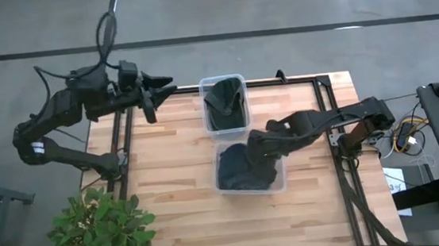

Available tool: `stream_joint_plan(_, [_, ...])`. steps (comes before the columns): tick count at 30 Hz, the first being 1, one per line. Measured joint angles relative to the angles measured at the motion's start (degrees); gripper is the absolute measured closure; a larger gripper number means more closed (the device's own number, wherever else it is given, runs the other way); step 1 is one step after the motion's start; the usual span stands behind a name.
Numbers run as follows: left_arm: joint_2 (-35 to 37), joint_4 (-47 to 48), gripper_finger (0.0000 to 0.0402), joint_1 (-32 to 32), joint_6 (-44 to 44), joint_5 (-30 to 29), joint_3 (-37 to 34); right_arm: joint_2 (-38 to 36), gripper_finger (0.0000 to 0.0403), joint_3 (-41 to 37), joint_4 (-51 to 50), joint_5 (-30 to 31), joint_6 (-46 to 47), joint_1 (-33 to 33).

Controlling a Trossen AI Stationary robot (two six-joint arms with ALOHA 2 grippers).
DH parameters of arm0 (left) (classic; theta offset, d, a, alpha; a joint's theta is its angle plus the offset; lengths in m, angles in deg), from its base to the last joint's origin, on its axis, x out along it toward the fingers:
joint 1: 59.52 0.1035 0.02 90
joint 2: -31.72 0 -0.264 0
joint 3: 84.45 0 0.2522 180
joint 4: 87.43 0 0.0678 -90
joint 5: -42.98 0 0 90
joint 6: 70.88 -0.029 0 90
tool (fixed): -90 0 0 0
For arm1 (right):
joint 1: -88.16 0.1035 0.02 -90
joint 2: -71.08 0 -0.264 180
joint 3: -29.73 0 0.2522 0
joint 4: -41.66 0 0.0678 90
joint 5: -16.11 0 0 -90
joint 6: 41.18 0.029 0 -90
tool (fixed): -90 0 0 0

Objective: Pick & Place hat
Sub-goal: Return to Home Position

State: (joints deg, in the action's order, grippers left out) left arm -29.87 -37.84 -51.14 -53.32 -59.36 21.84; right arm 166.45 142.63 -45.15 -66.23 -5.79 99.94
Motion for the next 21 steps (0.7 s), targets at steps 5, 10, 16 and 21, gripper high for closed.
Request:
stream_joint_plan(5, [-1.28,4.12,0.0239,0.0,0.0,-1.25,0.0,-5.15,0.0293,-3.02,1.77,1.8,-0.04,0.36])
stream_joint_plan(10, [-3.09,4.87,0.0279,0.0,0.06,-1.12,-0.02,-11.11,0.0385,-9.94,9.5,1.9,-1.33,0.34])
stream_joint_plan(16, [-5.58,4.91,0.0387,0.0,0.58,-0.7,-0.32,-20.07,0.0395,-23.03,25.61,4.85,-2.89,1.51])
stream_joint_plan(21, [-6.07,3.31,0.0395,0.02,0.09,2.87,-2.72,-29.2,0.0394,-32.8,33.04,12.68,-2.12,3.47])
